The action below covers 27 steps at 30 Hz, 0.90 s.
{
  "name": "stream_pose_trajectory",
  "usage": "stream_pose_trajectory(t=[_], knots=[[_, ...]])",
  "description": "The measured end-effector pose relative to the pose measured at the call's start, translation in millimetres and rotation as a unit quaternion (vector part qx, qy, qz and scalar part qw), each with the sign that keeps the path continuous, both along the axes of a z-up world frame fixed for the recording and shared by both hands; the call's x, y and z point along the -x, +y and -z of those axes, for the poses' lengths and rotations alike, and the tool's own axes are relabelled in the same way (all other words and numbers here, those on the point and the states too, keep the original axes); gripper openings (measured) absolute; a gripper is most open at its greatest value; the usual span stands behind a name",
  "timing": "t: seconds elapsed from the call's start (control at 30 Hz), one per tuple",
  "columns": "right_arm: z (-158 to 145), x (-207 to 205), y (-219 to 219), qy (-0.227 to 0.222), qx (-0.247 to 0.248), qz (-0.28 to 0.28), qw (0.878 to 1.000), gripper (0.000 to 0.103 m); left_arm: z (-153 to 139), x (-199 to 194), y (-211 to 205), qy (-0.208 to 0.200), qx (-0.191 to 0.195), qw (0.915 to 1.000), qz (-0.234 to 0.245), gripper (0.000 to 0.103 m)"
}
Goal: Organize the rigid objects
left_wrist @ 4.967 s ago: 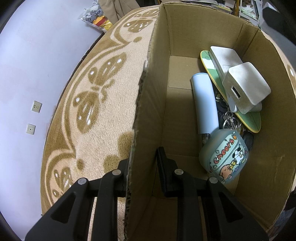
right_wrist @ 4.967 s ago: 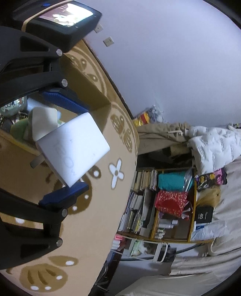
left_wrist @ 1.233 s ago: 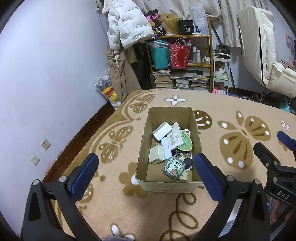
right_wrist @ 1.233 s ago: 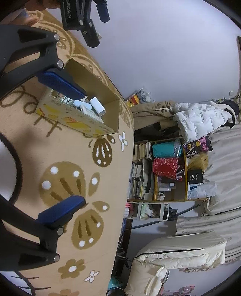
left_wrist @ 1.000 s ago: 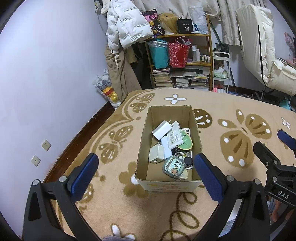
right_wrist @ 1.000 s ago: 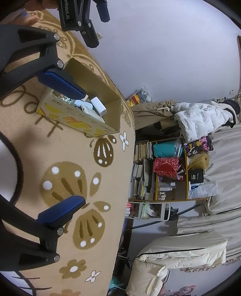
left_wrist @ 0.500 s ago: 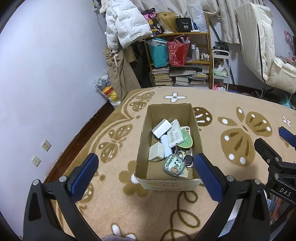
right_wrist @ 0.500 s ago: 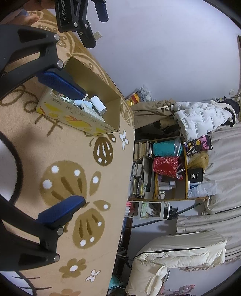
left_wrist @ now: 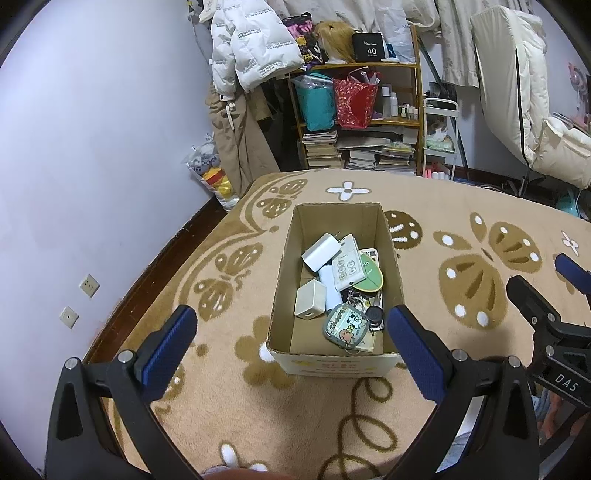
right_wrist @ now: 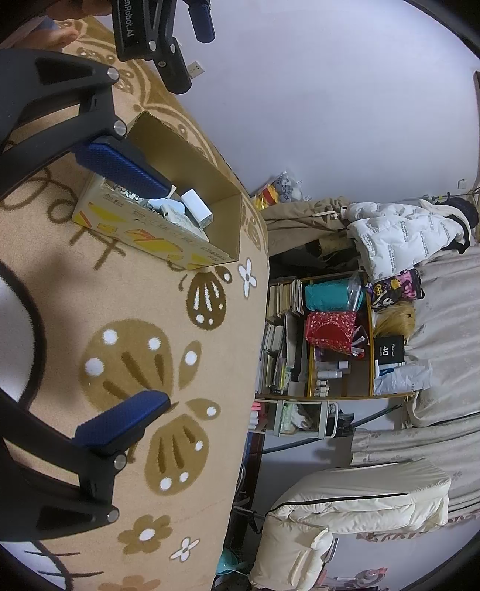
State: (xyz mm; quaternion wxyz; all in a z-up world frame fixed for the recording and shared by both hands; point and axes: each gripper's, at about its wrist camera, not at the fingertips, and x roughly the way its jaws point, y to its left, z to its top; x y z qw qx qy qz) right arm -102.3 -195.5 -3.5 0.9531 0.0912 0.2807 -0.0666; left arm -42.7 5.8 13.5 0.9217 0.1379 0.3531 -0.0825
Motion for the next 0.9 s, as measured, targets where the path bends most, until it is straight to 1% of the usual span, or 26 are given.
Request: stream_pose_trajectory(t=[0.9], knots=[[2.0, 0.2, -5.0, 0.002, 0.003, -0.002, 1.000, 0.103, 0.7, 1.3, 0.9, 0.001, -0.001, 1.0000, -0.002, 0.102]])
